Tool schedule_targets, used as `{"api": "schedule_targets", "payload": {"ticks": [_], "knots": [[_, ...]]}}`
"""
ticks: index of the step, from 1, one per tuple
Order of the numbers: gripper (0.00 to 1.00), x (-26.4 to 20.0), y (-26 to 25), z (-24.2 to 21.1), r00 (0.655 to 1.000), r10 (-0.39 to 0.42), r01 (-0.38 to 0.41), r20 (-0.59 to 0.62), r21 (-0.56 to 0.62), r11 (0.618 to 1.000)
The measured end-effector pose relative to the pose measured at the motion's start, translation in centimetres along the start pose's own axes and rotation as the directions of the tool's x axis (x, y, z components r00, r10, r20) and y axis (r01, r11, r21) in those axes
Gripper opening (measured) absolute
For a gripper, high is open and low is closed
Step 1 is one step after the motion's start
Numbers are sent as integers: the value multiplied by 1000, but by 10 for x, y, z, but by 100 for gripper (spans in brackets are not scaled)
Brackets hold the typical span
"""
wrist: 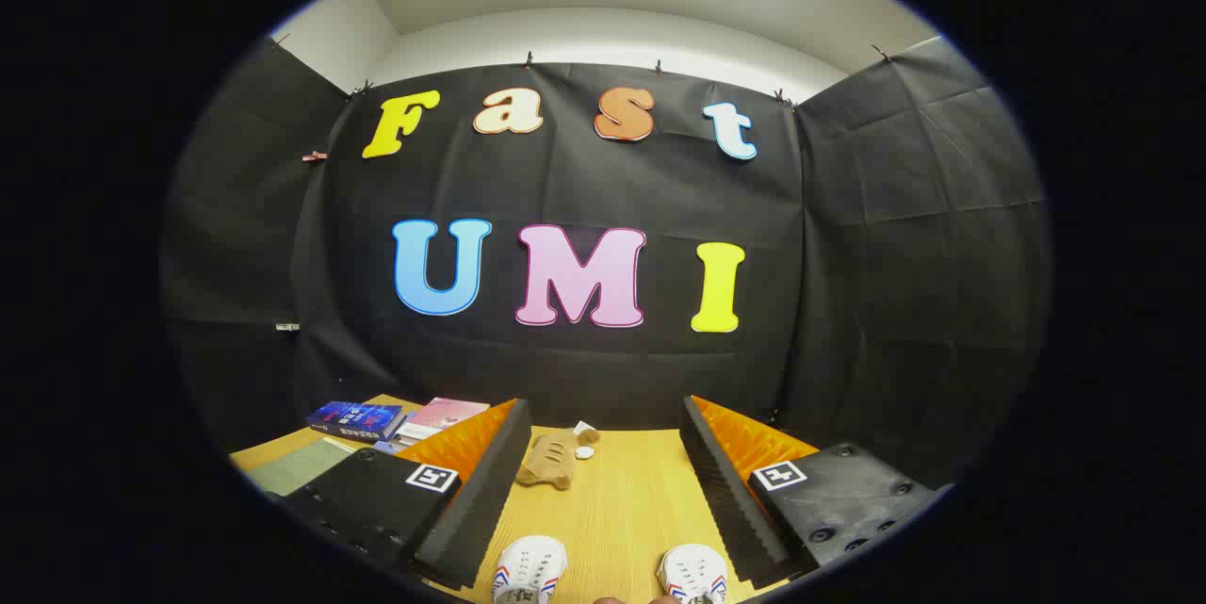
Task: Open the storage box then place both shoes into the box .Put the left shoe in first, then the right shoe, with the right side of both shoes facing outward in a uniform manner.
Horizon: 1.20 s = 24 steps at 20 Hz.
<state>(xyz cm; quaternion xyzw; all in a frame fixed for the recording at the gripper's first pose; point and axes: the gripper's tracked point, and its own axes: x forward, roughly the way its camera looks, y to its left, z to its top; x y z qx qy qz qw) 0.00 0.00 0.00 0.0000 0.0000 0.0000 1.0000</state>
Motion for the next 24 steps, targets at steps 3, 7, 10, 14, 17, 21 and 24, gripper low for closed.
{"api": "schedule_targets", "payload": {"ticks": [3,7,10,14,17,21,24], "knots": [[97,2,-3,-6,1000,-10,10,-23,7,1000],[97,0,-6,-12,999,-25,25,-42,4,1000],[97,-2,-4,-16,998,-23,23,-54,7,1000],[97,-3,0,-27,997,-20,22,-76,18,1000],[97,-2,0,-34,995,-19,22,-99,26,999],[97,3,-11,-49,988,-47,45,-145,-21,999],[98,4,-11,-69,976,-41,35,-216,-30,999]]}}
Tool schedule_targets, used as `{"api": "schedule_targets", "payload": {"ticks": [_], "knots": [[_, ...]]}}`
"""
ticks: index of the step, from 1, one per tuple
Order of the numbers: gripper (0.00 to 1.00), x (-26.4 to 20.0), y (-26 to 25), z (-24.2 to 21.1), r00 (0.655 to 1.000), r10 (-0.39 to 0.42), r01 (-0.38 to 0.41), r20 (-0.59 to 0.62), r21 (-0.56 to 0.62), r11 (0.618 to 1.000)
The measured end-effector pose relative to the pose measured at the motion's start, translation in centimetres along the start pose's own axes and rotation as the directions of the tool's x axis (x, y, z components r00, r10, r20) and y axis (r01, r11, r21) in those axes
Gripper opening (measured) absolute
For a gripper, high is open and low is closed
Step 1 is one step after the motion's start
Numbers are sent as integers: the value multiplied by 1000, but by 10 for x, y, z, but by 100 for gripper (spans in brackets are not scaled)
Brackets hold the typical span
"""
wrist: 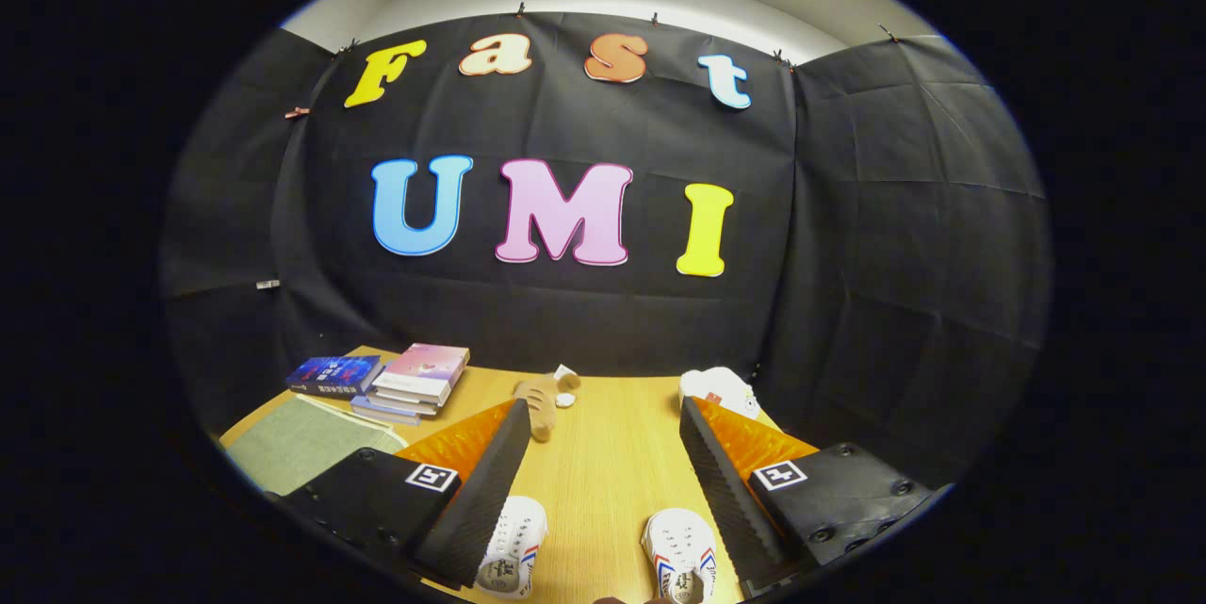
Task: Open the storage box then place both shoes into the box .Put the left shoe in first, then the right shoe, with the right side of both shoes facing outward in a uniform manner.
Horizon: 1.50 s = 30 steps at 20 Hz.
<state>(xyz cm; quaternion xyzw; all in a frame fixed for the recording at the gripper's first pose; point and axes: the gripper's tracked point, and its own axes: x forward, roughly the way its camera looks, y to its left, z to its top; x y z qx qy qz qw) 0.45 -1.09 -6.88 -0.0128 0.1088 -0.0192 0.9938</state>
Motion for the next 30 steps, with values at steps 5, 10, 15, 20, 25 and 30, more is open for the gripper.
{"api": "schedule_targets", "payload": {"ticks": [5,10,15,20,25,30], "knots": [[97,-1,35,-33,978,170,-158,-116,106,982],[99,-15,95,-64,877,437,-366,-200,312,877],[98,-36,146,-113,691,657,-465,-301,511,723],[99,-52,182,-150,512,787,-458,-343,667,588],[97,-60,223,-165,336,898,-397,-285,821,410],[96,-58,255,-163,225,953,-278,-203,924,262]]}}
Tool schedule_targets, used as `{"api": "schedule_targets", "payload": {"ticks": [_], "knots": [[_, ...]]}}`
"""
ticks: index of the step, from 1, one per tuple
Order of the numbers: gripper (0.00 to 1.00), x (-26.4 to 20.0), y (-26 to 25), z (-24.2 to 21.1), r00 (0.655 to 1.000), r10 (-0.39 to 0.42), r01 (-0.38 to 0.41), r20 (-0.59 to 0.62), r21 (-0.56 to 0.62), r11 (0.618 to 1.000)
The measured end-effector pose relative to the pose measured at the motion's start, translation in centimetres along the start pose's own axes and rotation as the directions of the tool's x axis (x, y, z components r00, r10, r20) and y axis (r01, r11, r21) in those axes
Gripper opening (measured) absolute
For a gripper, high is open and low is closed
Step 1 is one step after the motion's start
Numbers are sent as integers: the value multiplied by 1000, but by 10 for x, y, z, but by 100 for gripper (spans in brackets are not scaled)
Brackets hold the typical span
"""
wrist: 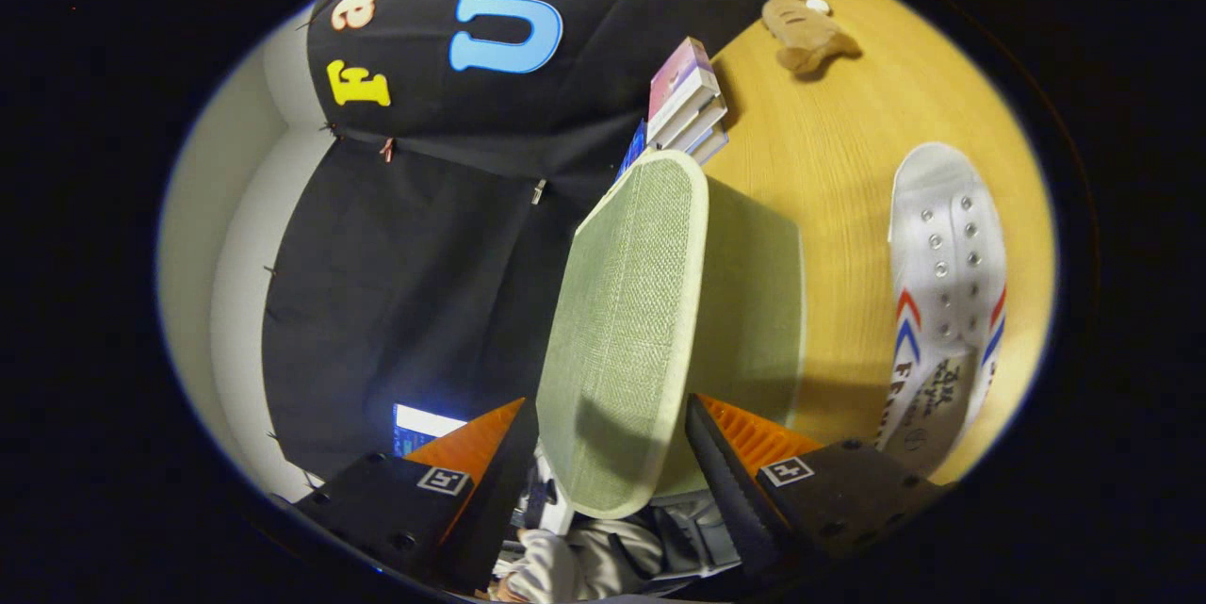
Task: Open the storage box then place both shoes into the box .Put the left shoe in first, then the right shoe, with the right side of both shoes facing outward in a uniform manner.
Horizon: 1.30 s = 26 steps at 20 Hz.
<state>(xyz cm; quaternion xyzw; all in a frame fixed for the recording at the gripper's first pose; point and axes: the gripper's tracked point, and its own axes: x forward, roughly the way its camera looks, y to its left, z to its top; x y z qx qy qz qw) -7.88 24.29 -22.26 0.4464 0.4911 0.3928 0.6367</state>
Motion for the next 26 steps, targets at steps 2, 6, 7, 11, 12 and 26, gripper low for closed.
{"api": "schedule_targets", "payload": {"ticks": [2,6,7,11,12,26], "knots": [[95,8,-4,3,1000,3,-3,2,34,999],[61,11,-10,4,1000,1,2,-26,87,996],[53,11,-7,3,999,10,-5,-42,109,994],[20,7,-5,3,998,-7,16,-55,170,985],[18,5,-5,4,998,-16,27,-64,179,984],[5,-10,57,19,998,-59,60,-11,150,987]]}}
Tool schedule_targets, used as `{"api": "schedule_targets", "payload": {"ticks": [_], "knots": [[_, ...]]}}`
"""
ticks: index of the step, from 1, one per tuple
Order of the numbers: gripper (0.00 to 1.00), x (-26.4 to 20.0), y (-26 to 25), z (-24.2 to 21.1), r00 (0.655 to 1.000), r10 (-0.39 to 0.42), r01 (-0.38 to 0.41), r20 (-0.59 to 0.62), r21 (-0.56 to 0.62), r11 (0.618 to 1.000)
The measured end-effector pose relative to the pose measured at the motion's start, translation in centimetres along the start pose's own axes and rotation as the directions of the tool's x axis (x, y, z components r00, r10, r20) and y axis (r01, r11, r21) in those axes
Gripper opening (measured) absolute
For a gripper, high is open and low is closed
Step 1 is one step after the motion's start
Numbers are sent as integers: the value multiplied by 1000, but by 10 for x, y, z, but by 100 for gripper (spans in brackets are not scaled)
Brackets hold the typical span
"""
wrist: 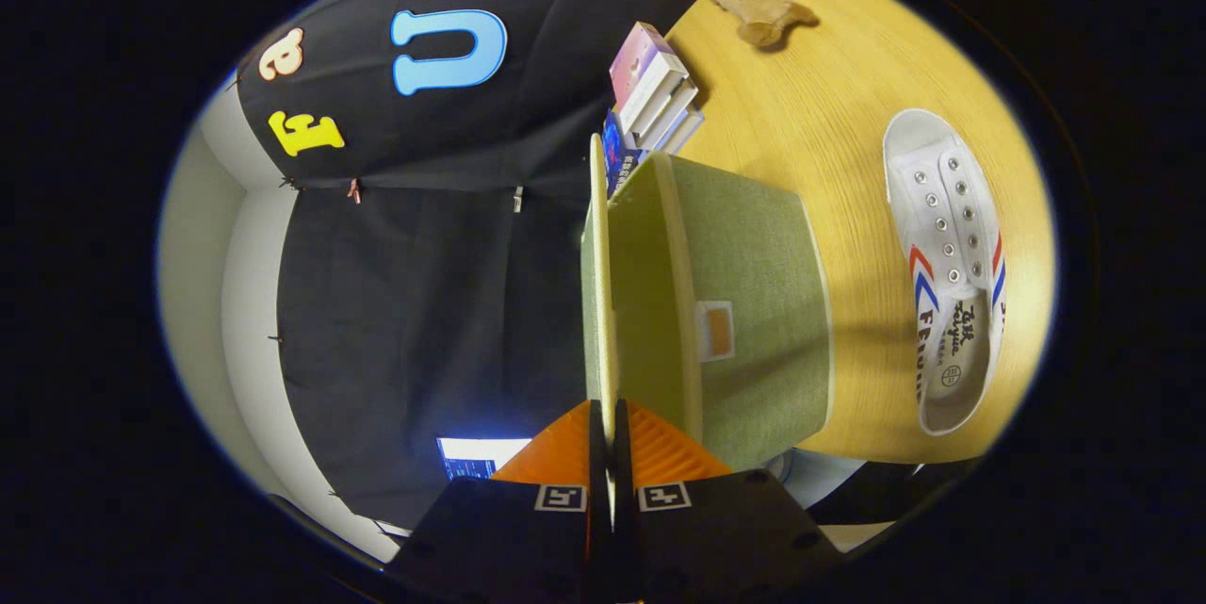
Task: Open the storage box then place both shoes into the box .Put the left shoe in first, then the right shoe, with the right side of both shoes facing outward in a uniform manner.
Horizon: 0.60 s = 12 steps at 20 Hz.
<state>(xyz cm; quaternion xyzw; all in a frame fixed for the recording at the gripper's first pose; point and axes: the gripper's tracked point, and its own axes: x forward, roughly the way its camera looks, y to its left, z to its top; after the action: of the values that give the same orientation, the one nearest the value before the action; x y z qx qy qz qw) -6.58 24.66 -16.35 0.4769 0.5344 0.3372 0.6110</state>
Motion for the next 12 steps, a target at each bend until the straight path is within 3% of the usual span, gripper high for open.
{"api": "schedule_targets", "payload": {"ticks": [12], "knots": [[5,54,116,-19,999,50,-50,-4,-150,988]]}}
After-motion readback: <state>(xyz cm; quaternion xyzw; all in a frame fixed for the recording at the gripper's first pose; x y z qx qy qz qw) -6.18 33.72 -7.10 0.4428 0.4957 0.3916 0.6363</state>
